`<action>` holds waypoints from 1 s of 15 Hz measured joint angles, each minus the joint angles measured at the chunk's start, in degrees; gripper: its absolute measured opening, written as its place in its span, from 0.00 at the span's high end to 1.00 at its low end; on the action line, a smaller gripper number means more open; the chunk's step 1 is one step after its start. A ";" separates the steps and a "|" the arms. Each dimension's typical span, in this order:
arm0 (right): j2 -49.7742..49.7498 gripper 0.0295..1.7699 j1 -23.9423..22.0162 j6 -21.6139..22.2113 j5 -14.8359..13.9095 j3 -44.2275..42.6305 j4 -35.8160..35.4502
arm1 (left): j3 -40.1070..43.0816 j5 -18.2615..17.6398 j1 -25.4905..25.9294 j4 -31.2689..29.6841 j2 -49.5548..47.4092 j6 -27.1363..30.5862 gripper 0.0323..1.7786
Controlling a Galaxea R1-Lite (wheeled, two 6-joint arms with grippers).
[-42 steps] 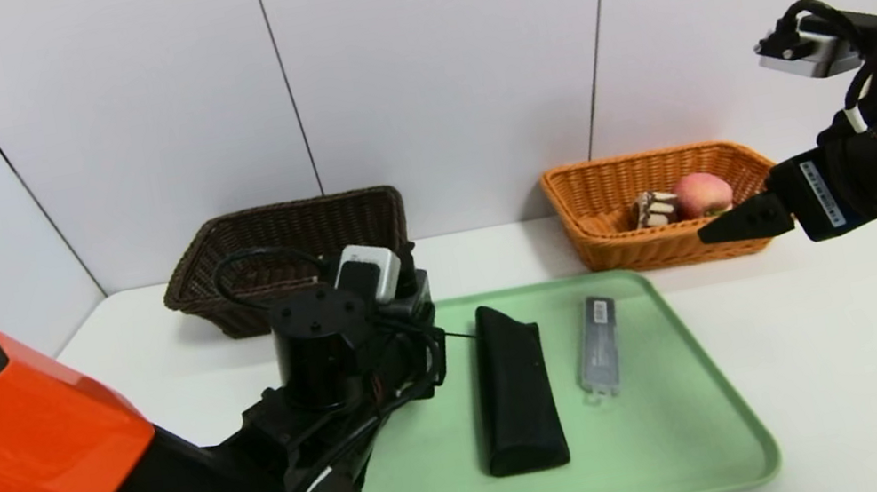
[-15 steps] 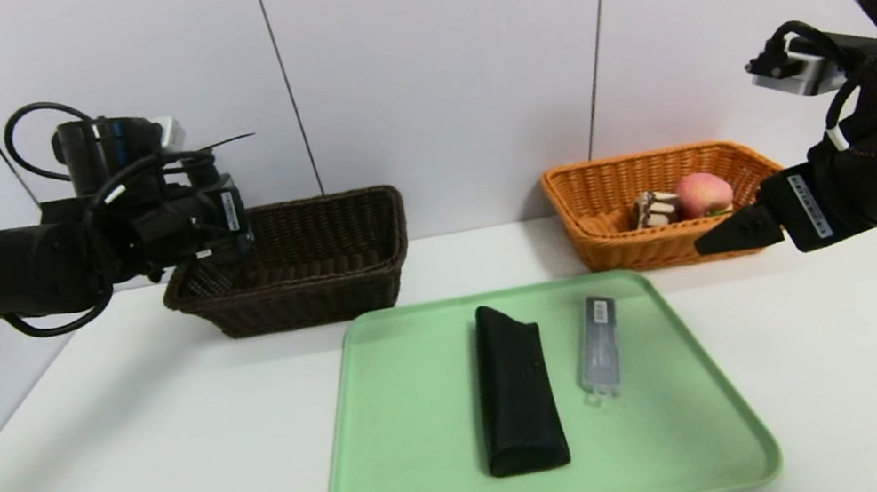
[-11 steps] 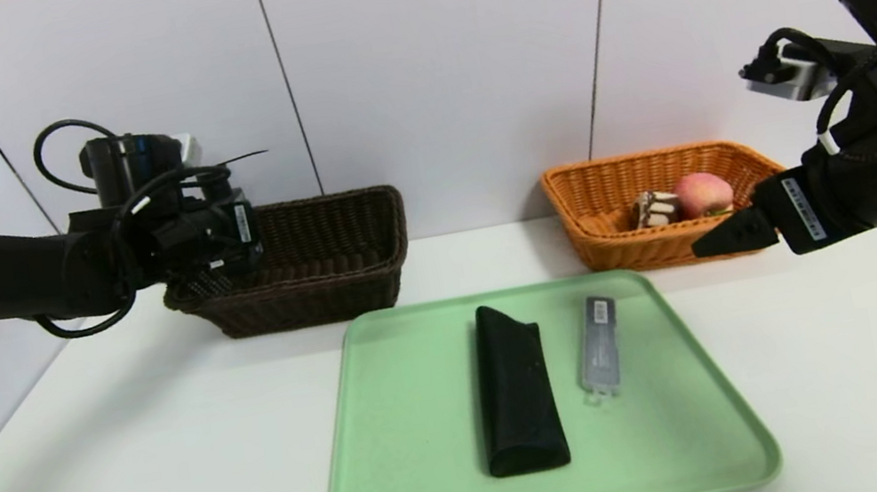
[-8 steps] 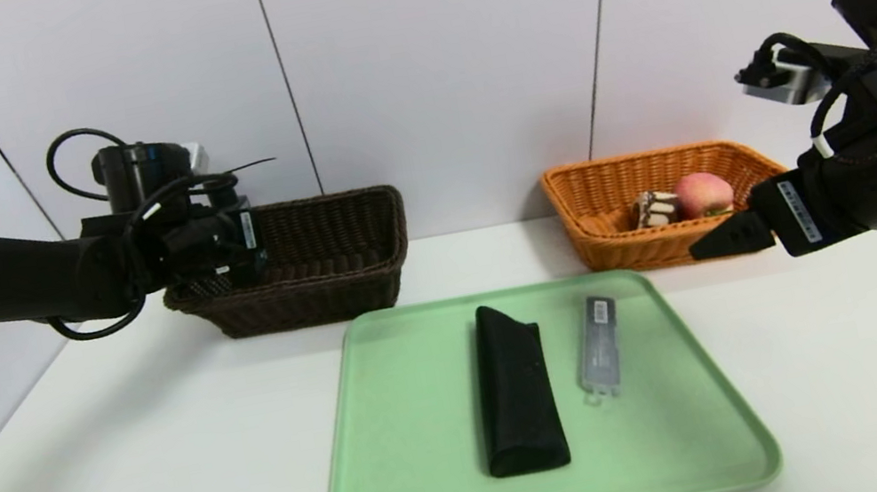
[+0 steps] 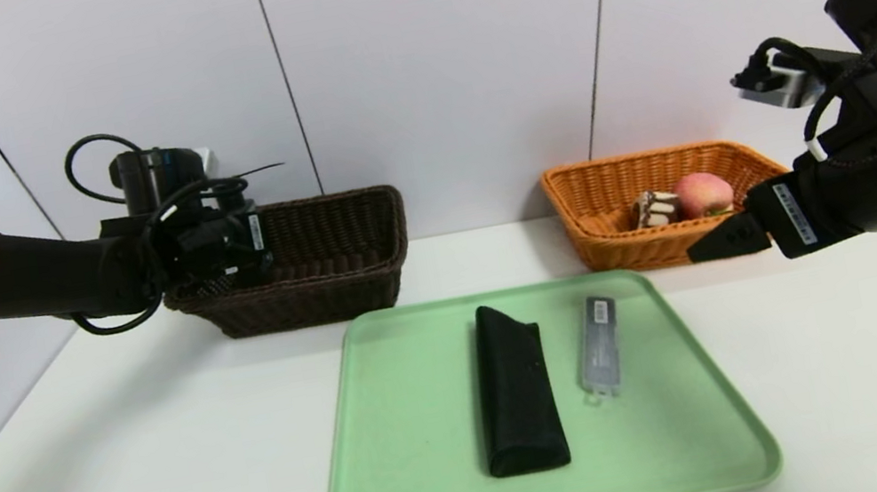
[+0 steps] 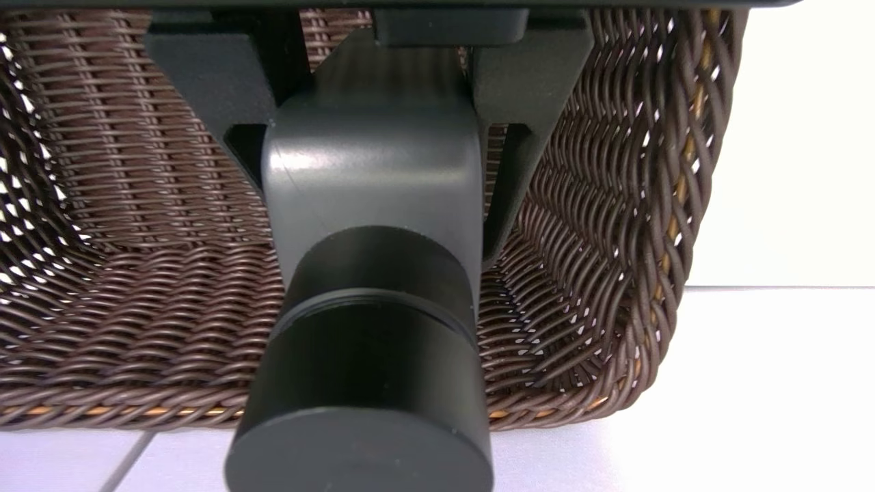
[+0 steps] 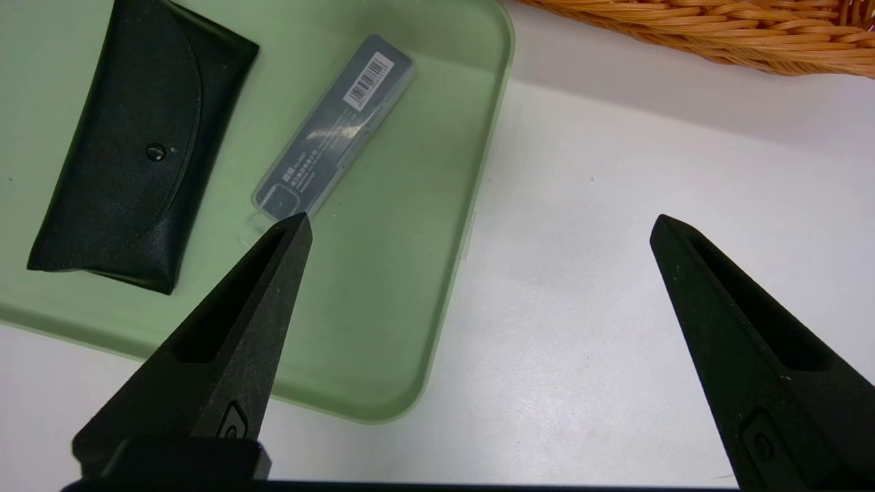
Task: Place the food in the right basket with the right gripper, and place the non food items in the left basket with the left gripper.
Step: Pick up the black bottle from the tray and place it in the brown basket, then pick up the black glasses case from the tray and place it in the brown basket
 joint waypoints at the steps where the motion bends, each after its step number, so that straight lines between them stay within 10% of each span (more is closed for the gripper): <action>1: 0.00 0.03 0.02 0.50 0.00 0.00 0.00 | -0.18 0.07 0.00 -0.05 0.28 0.02 0.67; 10: 0.11 0.03 -0.02 0.85 0.00 0.02 0.09 | -2.72 0.38 -0.02 0.52 -0.72 0.00 0.25; 15: 0.12 0.03 -1.12 1.07 0.09 0.22 0.13 | -11.46 0.77 -3.30 14.47 -14.88 -1.24 0.15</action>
